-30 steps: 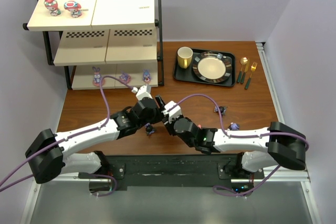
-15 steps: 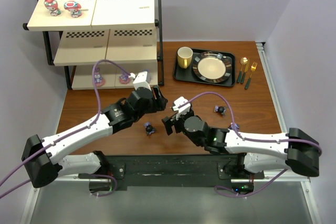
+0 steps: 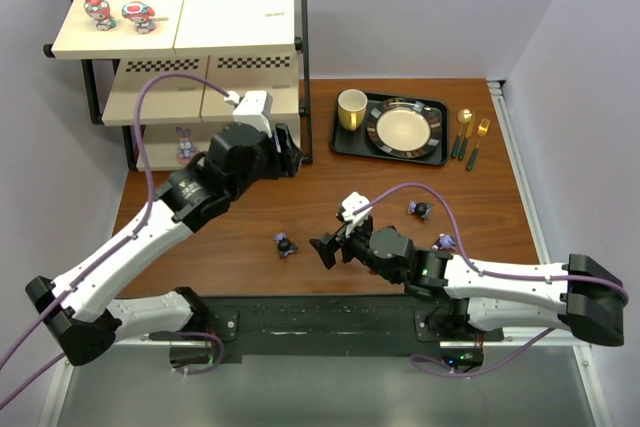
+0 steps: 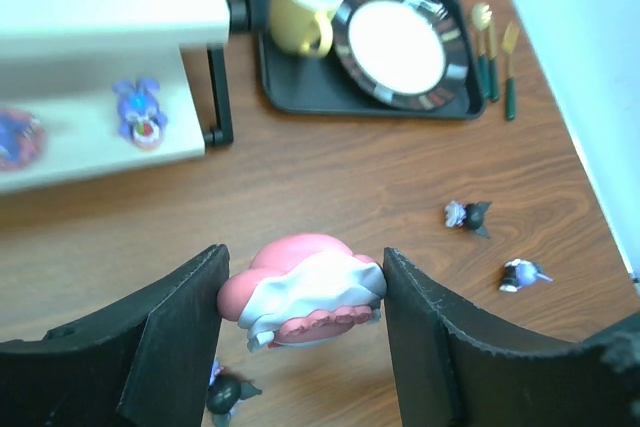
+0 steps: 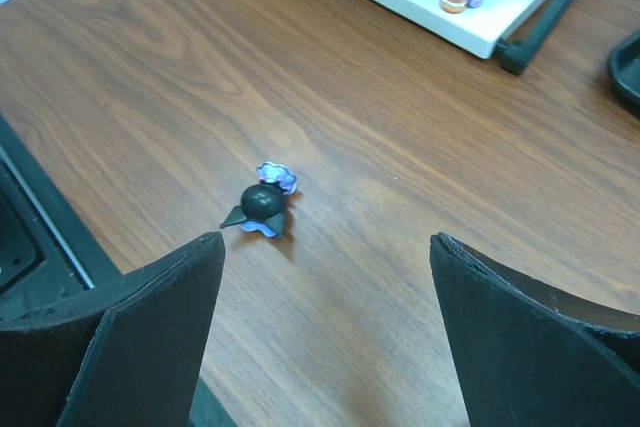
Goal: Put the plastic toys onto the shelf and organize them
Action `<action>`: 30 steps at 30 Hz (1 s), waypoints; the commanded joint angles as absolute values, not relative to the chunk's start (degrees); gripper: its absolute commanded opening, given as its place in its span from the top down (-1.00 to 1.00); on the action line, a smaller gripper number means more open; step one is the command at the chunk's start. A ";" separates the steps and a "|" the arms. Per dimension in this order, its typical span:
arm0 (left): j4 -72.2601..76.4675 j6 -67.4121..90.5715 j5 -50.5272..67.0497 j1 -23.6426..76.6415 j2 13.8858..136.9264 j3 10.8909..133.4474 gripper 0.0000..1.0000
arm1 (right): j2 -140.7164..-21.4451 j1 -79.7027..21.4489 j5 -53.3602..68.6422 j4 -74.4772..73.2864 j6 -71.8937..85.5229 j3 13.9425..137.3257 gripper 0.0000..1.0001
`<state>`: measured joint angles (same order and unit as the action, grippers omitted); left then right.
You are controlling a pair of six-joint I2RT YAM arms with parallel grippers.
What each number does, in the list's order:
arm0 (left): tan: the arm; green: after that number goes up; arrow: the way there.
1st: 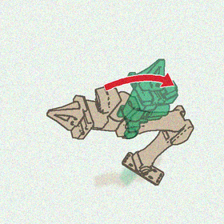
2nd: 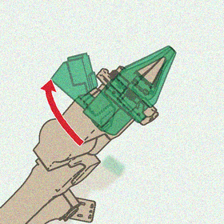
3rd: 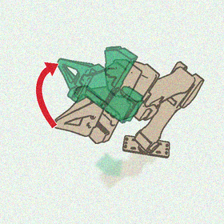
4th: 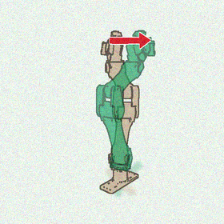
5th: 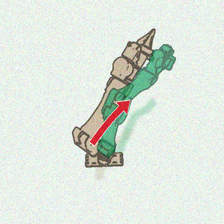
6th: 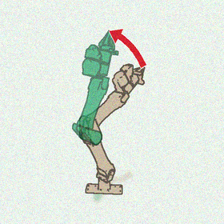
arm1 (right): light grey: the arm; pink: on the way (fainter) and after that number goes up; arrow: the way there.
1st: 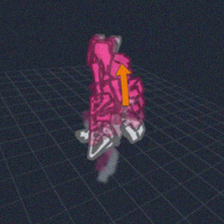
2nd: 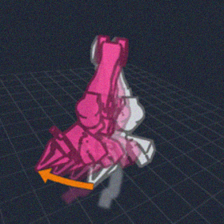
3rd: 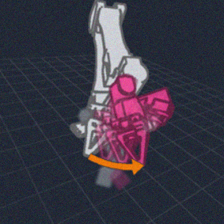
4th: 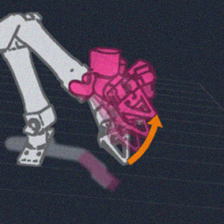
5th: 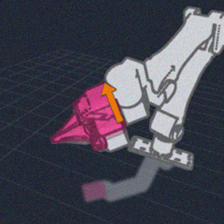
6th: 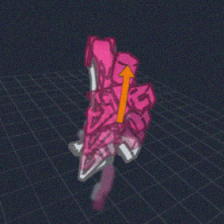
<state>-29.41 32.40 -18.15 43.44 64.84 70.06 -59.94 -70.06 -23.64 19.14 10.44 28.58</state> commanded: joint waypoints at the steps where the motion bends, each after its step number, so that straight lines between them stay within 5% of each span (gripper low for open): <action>1: -33.29 24.88 -18.02 41.58 65.82 83.30 0.99 | -59.59 -69.79 -22.41 22.41 10.63 27.78 -0.74; 14: -43.34 13.37 -11.69 28.49 83.31 128.13 0.99 | -59.76 -69.52 -20.57 21.71 11.69 26.98 -0.74; 30: -33.05 17.66 9.14 3.61 92.81 130.08 1.00 | -62.31 -68.64 -18.90 22.67 11.34 25.75 -0.76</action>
